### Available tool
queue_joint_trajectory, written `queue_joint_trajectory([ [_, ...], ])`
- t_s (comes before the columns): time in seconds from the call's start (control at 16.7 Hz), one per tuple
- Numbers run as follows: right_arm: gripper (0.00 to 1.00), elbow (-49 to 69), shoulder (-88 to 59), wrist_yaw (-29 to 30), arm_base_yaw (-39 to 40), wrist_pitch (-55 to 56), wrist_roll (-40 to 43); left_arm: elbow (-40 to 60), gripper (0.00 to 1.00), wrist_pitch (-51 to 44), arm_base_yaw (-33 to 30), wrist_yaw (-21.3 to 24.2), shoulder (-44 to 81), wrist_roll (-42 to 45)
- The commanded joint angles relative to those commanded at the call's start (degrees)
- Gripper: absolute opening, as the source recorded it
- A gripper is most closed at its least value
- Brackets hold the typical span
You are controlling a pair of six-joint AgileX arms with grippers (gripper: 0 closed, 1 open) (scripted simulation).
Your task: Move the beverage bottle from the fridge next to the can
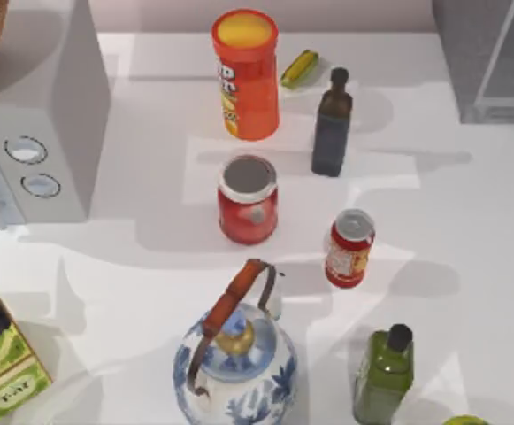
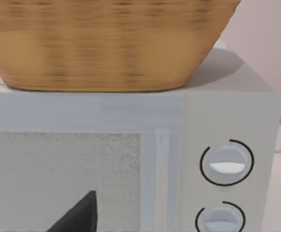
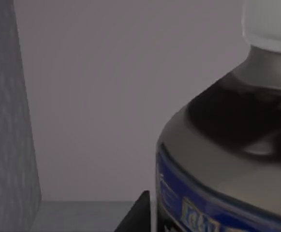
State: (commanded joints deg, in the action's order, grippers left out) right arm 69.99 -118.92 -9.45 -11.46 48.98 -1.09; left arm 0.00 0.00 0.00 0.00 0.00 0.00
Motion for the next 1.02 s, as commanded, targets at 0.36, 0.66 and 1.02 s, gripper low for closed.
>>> queue_joint_trajectory([
  [0.36, 0.0, -16.9, 11.3, -2.3, -2.0, 4.5, 0.0, 0.0, 1.0, 0.0, 0.0, 0.0, 0.0, 0.0],
  [0.66, 0.0, -32.0, 22.2, -4.5, -4.0, 9.0, -0.1, 0.0, 1.0, 0.0, 0.0, 0.0, 0.0, 0.0],
  [1.02, 0.0, -33.8, 23.7, -4.8, -4.1, 9.7, -0.2, 0.0, 1.0, 0.0, 0.0, 0.0, 0.0, 0.0],
])
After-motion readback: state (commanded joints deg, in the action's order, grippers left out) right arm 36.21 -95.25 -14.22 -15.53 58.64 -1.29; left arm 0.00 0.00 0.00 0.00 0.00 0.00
